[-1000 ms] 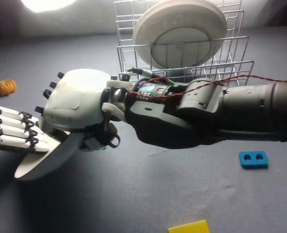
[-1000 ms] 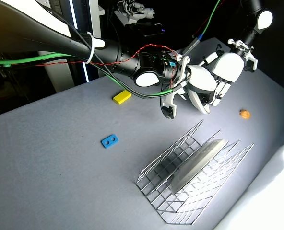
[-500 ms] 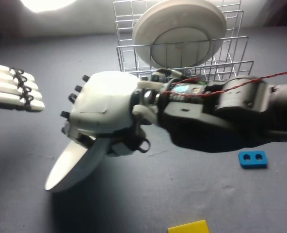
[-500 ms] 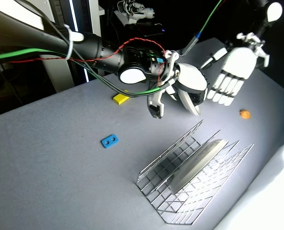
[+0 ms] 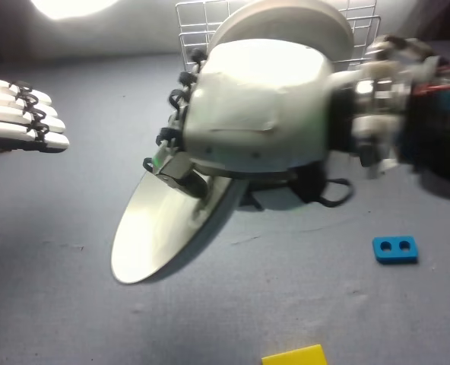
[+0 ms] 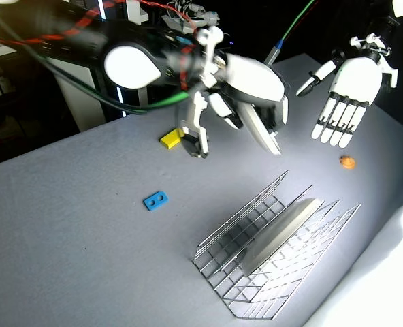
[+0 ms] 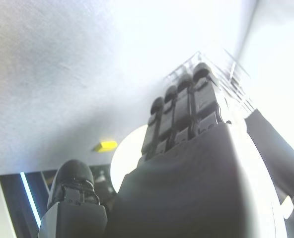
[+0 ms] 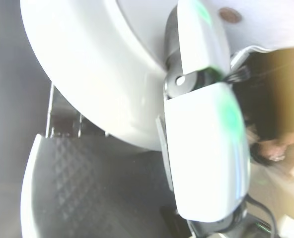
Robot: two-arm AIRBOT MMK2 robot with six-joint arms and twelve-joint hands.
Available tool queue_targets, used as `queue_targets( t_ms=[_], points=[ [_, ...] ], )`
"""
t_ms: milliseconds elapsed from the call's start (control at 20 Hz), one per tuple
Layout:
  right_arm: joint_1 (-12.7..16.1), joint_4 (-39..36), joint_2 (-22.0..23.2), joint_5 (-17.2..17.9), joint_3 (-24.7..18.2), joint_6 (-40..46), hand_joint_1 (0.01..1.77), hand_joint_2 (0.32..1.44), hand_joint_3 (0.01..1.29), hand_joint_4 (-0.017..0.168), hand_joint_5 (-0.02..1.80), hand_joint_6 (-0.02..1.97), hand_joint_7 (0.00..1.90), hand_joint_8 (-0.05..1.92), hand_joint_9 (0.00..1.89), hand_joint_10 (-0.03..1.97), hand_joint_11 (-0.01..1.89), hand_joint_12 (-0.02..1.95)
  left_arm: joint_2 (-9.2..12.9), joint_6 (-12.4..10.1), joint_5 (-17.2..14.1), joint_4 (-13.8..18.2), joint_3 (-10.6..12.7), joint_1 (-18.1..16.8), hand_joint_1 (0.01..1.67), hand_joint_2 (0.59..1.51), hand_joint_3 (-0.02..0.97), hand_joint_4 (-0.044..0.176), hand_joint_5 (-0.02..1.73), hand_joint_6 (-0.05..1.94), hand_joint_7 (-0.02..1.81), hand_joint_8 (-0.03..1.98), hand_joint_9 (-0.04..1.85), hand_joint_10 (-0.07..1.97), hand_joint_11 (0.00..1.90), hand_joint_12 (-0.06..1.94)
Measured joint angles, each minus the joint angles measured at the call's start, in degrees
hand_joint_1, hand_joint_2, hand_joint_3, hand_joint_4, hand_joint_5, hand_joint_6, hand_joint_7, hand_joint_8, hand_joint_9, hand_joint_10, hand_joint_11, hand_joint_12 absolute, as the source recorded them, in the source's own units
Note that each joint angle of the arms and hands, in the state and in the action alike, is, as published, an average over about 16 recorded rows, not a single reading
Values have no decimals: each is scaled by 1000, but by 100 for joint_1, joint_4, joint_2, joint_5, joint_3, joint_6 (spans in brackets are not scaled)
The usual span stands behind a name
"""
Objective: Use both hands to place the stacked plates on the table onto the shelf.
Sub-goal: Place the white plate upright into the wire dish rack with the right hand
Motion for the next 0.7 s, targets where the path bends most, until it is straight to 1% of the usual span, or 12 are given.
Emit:
queue_targets(
  t_ms=[150, 250, 350, 500, 700],
  points=[
    [212, -947, 433, 80, -202, 1410, 1274, 1018, 16, 3, 867, 1099, 959, 979, 1050, 762, 929, 1016, 15, -27, -6, 2, 7, 0, 22, 1138, 16, -3, 19, 19, 20, 1, 20, 17, 19, 11],
    [348, -1537, 648, 66, -263, 2422, 1276, 1017, 16, 1, 865, 1101, 961, 976, 1032, 867, 933, 1018, 23, -39, -10, 4, 8, 13, 22, 1138, 16, -3, 20, 19, 18, 1, 21, 17, 19, 11],
    [491, -1926, 800, -9, -269, 3347, 1280, 1017, 16, -1, 860, 1102, 961, 975, 1015, 964, 931, 1024, 30, -46, -13, 4, 8, 28, 22, 1138, 16, -3, 21, 19, 17, 1, 21, 17, 19, 11],
    [709, -2166, 938, -294, -211, 4441, 1286, 1017, 16, -2, 851, 1105, 959, 977, 1011, 1006, 923, 1032, 35, -51, -14, 4, 8, 52, 22, 1138, 16, -3, 20, 19, 16, 0, 21, 17, 19, 11],
    [920, -2195, 1020, -824, -84, 5289, 1296, 1017, 16, -4, 837, 1106, 957, 977, 1004, 1086, 906, 1048, 34, -55, -15, 10, 8, 89, 22, 1139, 16, -3, 21, 19, 13, 0, 21, 17, 19, 11]
  ],
)
